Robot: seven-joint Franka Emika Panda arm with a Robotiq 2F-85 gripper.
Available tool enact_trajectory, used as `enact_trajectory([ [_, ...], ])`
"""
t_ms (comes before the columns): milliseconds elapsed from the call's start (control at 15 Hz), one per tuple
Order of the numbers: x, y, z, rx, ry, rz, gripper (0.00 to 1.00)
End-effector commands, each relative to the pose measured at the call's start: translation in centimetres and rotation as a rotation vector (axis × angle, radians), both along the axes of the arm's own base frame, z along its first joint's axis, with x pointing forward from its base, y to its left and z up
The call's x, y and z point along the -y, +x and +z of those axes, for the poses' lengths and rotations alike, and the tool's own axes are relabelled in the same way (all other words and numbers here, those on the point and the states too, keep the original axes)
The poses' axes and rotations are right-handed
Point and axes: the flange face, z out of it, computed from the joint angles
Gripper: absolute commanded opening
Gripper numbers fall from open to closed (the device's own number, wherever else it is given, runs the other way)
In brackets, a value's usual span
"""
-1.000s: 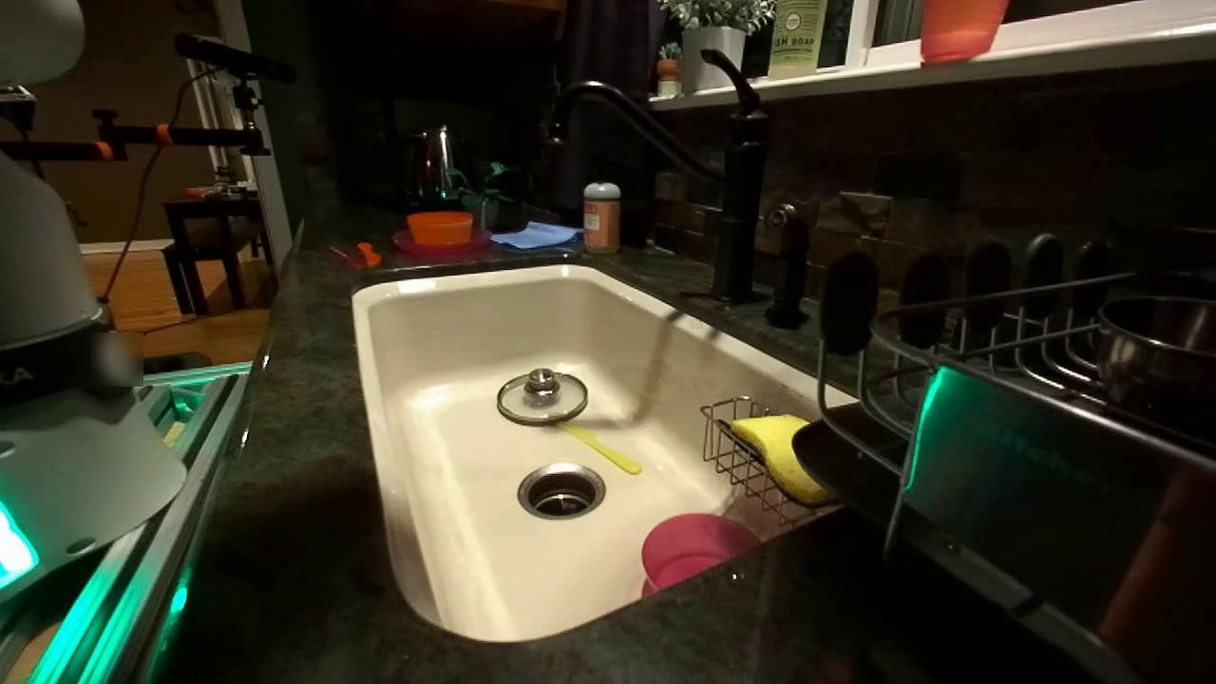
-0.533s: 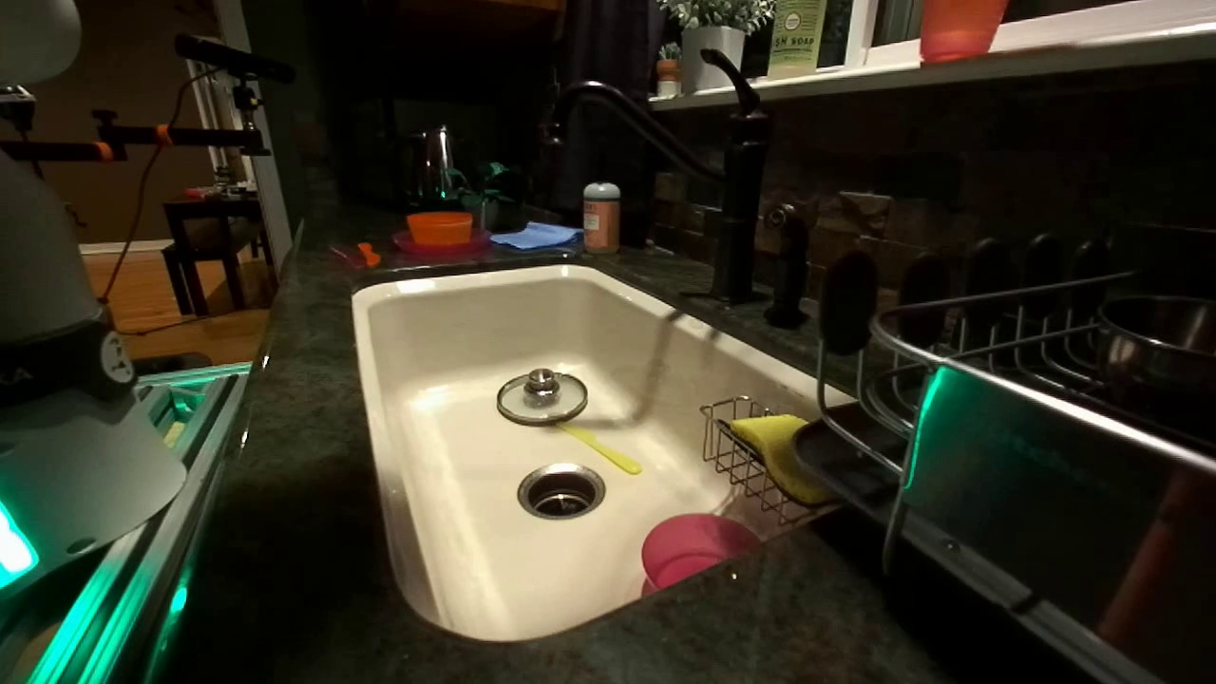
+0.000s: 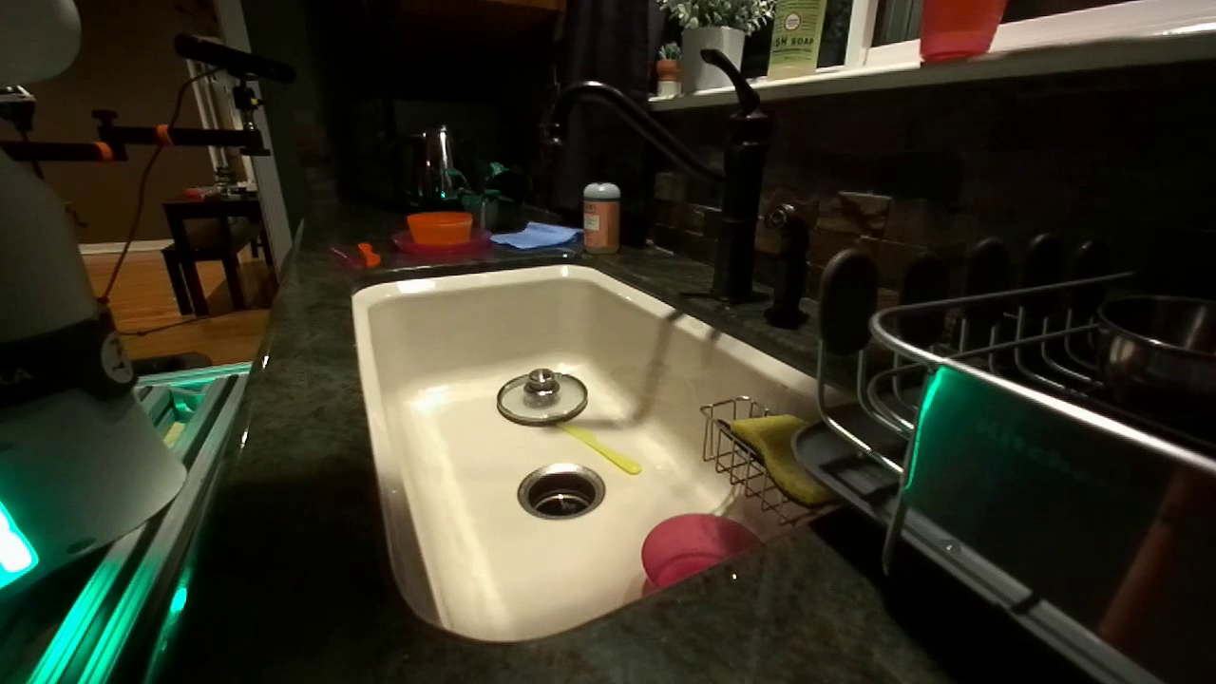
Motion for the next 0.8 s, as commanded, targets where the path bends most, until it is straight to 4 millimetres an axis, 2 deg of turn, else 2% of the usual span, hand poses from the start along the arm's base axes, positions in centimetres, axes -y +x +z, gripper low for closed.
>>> enact_trajectory([
  [0,-0.3,0.5,0.1,-0.005,-0.028,0.031,0.01],
  [600,-0.4,0.4,-0.7,-0.09,-0.129,0.064,0.01],
  [667,-0.5,0.5,-0.9,-0.098,-0.134,0.068,0.06],
  [733,-0.6,0.6,-1.2,-0.107,-0.13,0.073,0.06],
])
